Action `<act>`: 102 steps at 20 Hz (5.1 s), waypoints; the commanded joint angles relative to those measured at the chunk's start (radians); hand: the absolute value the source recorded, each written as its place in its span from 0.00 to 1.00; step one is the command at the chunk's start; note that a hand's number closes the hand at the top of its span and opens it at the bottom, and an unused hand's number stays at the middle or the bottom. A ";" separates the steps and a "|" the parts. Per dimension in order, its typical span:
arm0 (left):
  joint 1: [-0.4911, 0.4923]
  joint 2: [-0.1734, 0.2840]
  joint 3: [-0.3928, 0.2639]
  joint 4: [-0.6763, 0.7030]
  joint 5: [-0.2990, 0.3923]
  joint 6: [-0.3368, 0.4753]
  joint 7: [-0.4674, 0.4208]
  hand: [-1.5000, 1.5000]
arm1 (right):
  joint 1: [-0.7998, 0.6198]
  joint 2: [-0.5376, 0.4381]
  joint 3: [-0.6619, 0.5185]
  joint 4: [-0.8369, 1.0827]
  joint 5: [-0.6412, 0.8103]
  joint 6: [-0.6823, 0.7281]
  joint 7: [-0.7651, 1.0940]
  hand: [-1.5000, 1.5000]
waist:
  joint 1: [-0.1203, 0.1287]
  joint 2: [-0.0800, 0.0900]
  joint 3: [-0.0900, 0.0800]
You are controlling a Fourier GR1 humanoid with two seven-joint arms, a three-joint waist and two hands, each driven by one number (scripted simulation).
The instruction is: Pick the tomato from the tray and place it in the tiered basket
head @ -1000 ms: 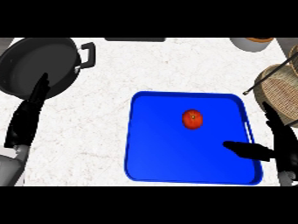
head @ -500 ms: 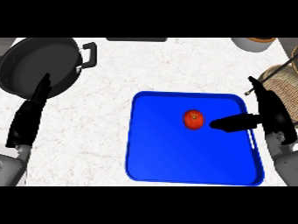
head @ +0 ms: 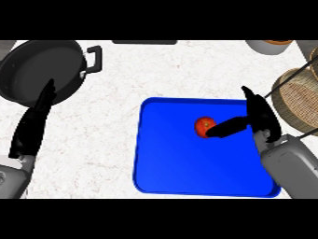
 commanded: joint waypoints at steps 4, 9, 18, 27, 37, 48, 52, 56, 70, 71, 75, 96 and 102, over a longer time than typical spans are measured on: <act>0.071 0.002 0.032 -0.043 0.003 -0.030 -0.036 0.50 | -0.033 0.076 0.008 0.064 0.037 0.030 0.191 0.00 | -0.003 -0.002 0.001; 0.010 -0.032 0.044 0.027 -0.024 -0.027 -0.025 0.50 | -0.098 0.093 0.021 0.088 0.069 0.113 0.233 0.00 | -0.010 -0.001 0.000; 0.000 -0.057 0.060 0.055 -0.057 -0.028 -0.014 0.50 | -0.048 0.141 0.068 0.078 0.188 0.123 0.251 0.00 | -0.023 -0.002 0.000; 0.020 -0.059 0.084 -0.011 -0.055 -0.051 0.015 0.50 | -0.030 0.244 0.035 0.206 0.234 0.102 0.189 0.00 | -0.013 0.001 0.001; 0.083 -0.049 0.126 -0.021 -0.056 -0.106 -0.027 0.50 | -0.041 0.286 -0.058 0.287 0.266 0.134 0.136 0.00 | -0.006 -0.001 0.001; 0.051 -0.059 0.168 -0.066 -0.106 -0.140 0.042 0.50 | -0.081 0.371 -0.163 0.419 0.289 0.169 0.037 0.00 | -0.008 0.000 0.001; 0.102 -0.099 0.161 -0.081 -0.141 -0.120 0.017 0.50 | -0.050 0.417 -0.186 0.500 0.271 0.154 -0.070 1.00 | -0.006 0.000 0.002; 0.067 -0.093 0.141 -0.084 -0.152 -0.134 0.059 0.50 | -0.103 0.404 -0.101 0.551 0.296 0.279 -0.133 1.00 | 0.003 0.001 0.002; 0.057 -0.131 0.197 -0.036 -0.172 -0.157 0.055 0.50 | 0.100 0.353 0.135 0.200 0.363 0.420 -0.475 1.00 | -0.037 -0.021 0.002; 0.065 -0.148 0.193 -0.023 -0.174 -0.143 0.047 0.50 | 0.100 0.348 0.207 0.175 0.383 0.451 -0.534 1.00 | -0.032 -0.023 0.001; 0.079 -0.126 0.224 -0.022 -0.162 -0.147 0.040 0.50 | 0.198 0.201 0.320 -0.059 0.409 0.461 -0.727 1.00 | -0.073 -0.034 0.002; 0.061 -0.169 0.216 -0.014 -0.207 -0.135 0.032 0.50 | 0.515 -0.374 -0.709 -0.902 -0.128 0.481 -0.880 1.00 | -0.045 -0.003 0.001; 0.022 -0.169 0.228 -0.048 -0.219 -0.186 0.067 0.50 | 0.339 -0.336 -0.713 -0.629 -0.221 0.562 -0.925 1.00 | -0.009 0.002 0.001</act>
